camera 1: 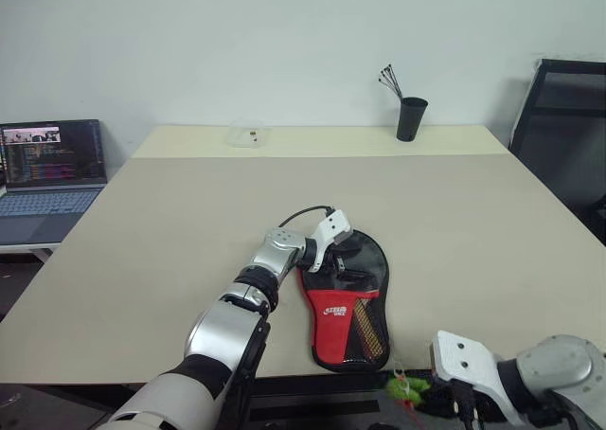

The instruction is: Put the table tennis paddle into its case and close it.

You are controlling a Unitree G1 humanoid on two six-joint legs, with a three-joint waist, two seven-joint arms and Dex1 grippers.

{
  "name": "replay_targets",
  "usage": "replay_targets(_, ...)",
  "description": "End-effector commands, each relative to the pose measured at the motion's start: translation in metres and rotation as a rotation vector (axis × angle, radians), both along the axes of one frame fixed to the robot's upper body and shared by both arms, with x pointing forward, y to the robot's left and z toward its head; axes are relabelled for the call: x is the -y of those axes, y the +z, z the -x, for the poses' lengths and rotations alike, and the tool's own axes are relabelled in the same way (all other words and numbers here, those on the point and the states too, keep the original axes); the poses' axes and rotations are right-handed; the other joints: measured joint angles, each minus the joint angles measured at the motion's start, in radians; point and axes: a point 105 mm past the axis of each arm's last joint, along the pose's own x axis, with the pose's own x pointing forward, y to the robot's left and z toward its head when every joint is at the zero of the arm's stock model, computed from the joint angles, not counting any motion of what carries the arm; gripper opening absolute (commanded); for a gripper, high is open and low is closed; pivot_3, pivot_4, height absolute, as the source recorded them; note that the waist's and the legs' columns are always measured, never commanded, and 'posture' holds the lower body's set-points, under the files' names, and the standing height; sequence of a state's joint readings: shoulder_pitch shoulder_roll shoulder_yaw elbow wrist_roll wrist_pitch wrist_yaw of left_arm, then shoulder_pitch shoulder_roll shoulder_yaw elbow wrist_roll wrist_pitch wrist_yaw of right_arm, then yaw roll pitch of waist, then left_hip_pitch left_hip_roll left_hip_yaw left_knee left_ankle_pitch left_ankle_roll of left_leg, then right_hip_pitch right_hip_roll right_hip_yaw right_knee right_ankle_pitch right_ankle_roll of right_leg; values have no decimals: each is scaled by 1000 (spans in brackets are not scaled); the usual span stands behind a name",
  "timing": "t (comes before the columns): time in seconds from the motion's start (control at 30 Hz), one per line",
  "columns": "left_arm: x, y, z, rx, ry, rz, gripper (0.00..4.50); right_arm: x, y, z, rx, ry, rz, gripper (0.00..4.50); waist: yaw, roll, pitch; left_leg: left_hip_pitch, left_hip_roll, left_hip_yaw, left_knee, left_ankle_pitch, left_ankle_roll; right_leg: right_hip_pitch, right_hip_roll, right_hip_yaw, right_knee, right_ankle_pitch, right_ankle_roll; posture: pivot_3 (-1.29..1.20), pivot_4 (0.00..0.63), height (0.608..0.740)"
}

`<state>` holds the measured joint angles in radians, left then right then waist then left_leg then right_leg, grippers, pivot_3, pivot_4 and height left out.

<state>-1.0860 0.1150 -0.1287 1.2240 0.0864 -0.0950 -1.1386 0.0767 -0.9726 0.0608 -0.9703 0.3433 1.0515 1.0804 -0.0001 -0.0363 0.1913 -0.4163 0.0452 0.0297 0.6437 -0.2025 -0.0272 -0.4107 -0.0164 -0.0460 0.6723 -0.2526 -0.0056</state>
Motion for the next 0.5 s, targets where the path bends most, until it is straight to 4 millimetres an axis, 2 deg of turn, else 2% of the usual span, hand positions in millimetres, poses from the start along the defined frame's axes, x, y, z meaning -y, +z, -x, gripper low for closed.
replay_targets(0.03,-5,-24,8,-79,7,-50,4500,-10,4,5,14,40,-47,30,0,0,0,0,0,0,0,0,0,0,0,-1,0,0,0,0,150,740)
replay_targets(0.2,-5,-24,8,-75,8,-52,4500,-10,7,-14,60,-7,-56,30,-1,0,0,0,0,-1,0,0,0,1,0,-1,-1,0,0,0,150,740)
replay_targets(0.37,-5,-24,8,-71,4,-53,4500,-16,19,-24,68,0,-110,1301,-1,0,0,0,0,-1,0,0,0,1,-1,-1,-1,0,0,0,150,740)
replay_targets(0.5,-3,-22,8,-68,-3,-47,4500,-25,37,-30,69,-16,-201,2734,-1,0,0,0,0,-1,0,0,0,1,-1,-2,-1,0,0,0,150,740)
